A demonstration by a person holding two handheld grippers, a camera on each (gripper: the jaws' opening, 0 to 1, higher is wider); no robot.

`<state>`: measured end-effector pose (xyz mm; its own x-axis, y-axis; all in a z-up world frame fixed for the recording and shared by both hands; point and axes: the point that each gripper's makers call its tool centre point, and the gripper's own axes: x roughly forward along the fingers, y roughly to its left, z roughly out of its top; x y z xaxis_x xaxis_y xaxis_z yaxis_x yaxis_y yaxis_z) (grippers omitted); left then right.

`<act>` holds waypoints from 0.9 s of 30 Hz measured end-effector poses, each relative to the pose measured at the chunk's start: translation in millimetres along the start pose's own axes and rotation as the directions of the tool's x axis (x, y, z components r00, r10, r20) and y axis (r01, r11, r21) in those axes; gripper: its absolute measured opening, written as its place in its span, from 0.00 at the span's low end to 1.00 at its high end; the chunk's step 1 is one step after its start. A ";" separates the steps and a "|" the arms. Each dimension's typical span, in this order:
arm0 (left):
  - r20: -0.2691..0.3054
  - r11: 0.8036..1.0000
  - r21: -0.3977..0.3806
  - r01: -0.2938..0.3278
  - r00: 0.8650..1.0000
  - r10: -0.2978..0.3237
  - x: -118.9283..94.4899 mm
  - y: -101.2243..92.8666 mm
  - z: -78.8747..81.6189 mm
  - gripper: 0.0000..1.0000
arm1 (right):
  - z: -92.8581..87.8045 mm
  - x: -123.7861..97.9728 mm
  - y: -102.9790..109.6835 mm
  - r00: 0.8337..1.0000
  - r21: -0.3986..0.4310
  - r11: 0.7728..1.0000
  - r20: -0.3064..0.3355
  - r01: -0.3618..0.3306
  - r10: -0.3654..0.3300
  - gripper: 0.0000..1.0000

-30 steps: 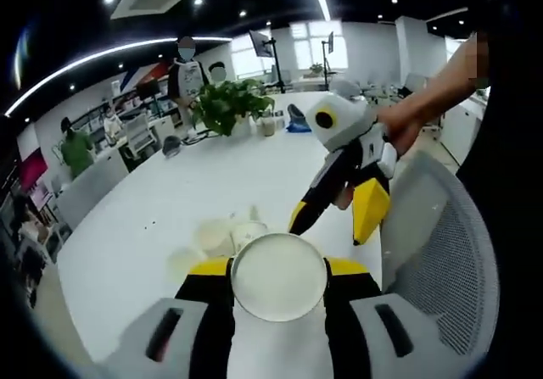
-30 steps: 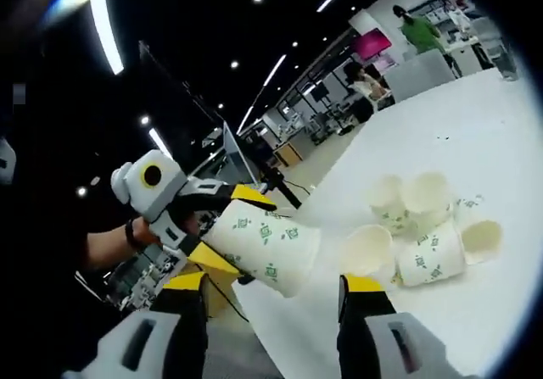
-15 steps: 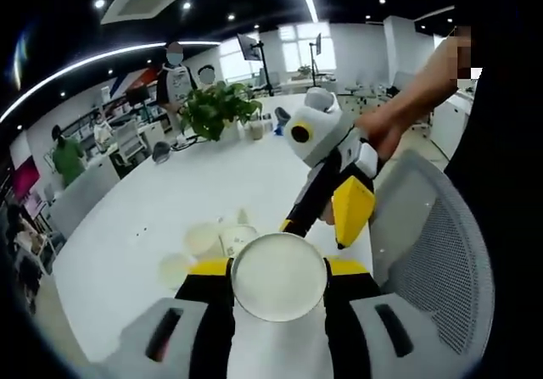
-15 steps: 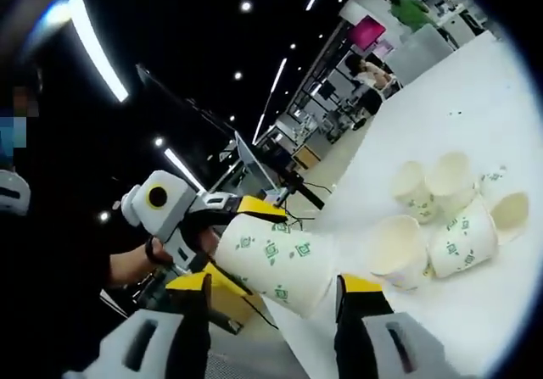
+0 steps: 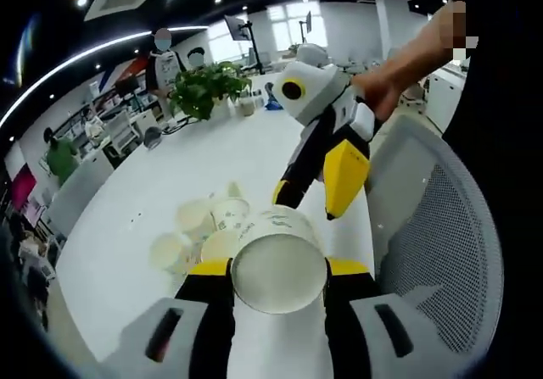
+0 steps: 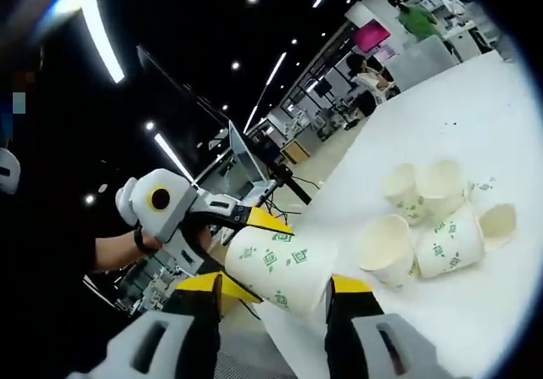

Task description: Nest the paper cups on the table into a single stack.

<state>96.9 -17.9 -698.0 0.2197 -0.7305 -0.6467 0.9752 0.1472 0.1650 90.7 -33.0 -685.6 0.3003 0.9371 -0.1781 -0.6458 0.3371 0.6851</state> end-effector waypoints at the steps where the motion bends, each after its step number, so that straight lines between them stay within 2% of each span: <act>1: -0.008 1.000 0.002 0.000 1.000 0.000 0.9 -1.1 -2.5 0.39 | 0.1 -0.4 -0.1 1.000 -0.003 1.000 0.000 0.004 -0.004 0.46; 4: -0.023 1.000 0.001 0.004 1.000 -0.004 2.7 -1.5 -10.6 0.39 | 0.7 -0.7 0.2 1.000 -0.008 1.000 0.001 0.007 -0.007 0.42; 9: -0.040 1.000 0.007 0.015 0.999 -0.014 6.3 -6.6 -20.0 0.39 | 2.1 2.2 7.9 1.000 -0.010 1.000 -0.003 -0.022 0.022 0.29; 12: -0.040 1.000 0.011 0.020 0.999 -0.019 8.9 -9.9 -19.3 0.39 | -3.7 8.7 12.5 0.999 -0.024 0.999 -0.036 -0.031 0.030 0.28; 19: -0.055 0.999 0.042 0.028 0.998 -0.025 14.4 -13.8 -20.5 0.39 | -6.1 18.4 18.2 0.997 -0.031 0.998 -0.060 -0.055 0.053 0.24; 27: -0.059 0.998 0.047 0.030 0.998 -0.027 20.6 -17.4 -18.8 0.39 | -6.5 23.8 24.4 0.994 -0.044 0.997 -0.083 -0.071 0.067 0.09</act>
<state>85.0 -23.0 -728.2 0.1945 -0.6936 -0.6936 0.9790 0.0936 0.1809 77.5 -1.9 -677.7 0.1968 0.9618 -0.1902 -0.6954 0.2737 0.6645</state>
